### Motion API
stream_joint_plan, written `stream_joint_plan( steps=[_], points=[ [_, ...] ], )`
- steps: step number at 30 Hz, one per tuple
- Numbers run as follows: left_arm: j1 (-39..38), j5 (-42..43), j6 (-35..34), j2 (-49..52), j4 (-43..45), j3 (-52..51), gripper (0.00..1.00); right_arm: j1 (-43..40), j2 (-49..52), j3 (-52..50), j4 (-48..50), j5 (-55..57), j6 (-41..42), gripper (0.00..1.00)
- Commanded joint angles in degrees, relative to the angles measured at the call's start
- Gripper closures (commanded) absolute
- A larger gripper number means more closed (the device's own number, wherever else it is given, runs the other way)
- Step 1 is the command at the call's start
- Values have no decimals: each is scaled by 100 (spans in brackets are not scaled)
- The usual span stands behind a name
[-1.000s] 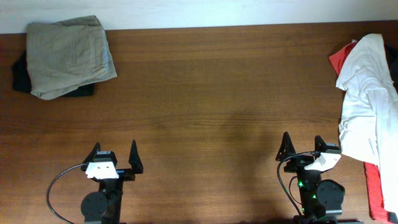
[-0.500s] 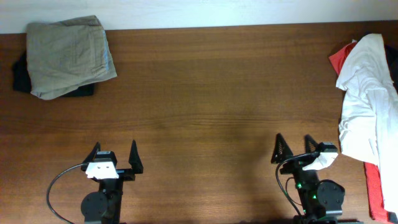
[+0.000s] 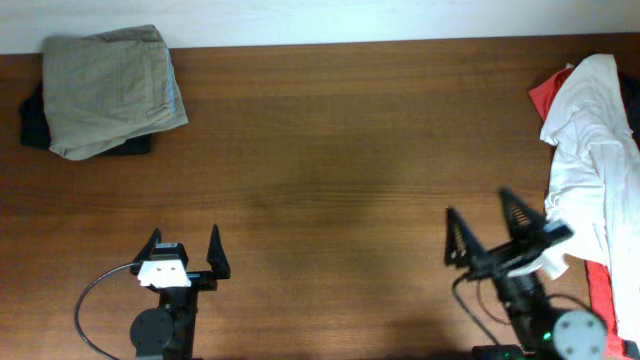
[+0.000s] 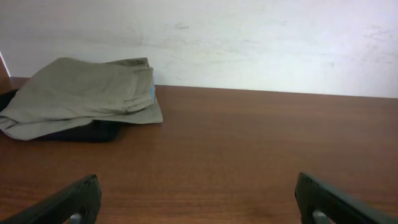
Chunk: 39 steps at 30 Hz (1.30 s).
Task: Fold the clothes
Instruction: 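Move the right gripper toward the clothes pile at the right edge, then grasp the white T-shirt in the pile with the right gripper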
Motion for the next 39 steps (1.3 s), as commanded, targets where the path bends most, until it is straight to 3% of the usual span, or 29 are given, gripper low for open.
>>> stream_joint_plan(
  steps=[1,3,8,12,23,29,39],
  points=[
    [9,-37,-70,-28,-9,-44,1,24,1558,1453,-599,1606,-828,1],
    [9,-39,-70,-28,-9,-44,1,-22,2754,2498,-1235,2306,-828,1],
    [9,-37,-70,-28,-9,-44,1,-1036,6225,5545,-3447,2398,-876,1],
    [9,-39,-70,-28,-9,-44,1,-1635,8063,7053,-4356,2398,-874,1],
    [9,-39,-70,-28,-9,-44,1,-2343,10502,7193,-4048,2081,-306,1],
    [9,-37,-70,-28,-9,-44,1,-2345,11088,7187,-3803,1952,-302,1],
    [9,-39,-70,-28,-9,-44,1,-2345,11510,7184,-3077,1534,852,1]
  ],
)
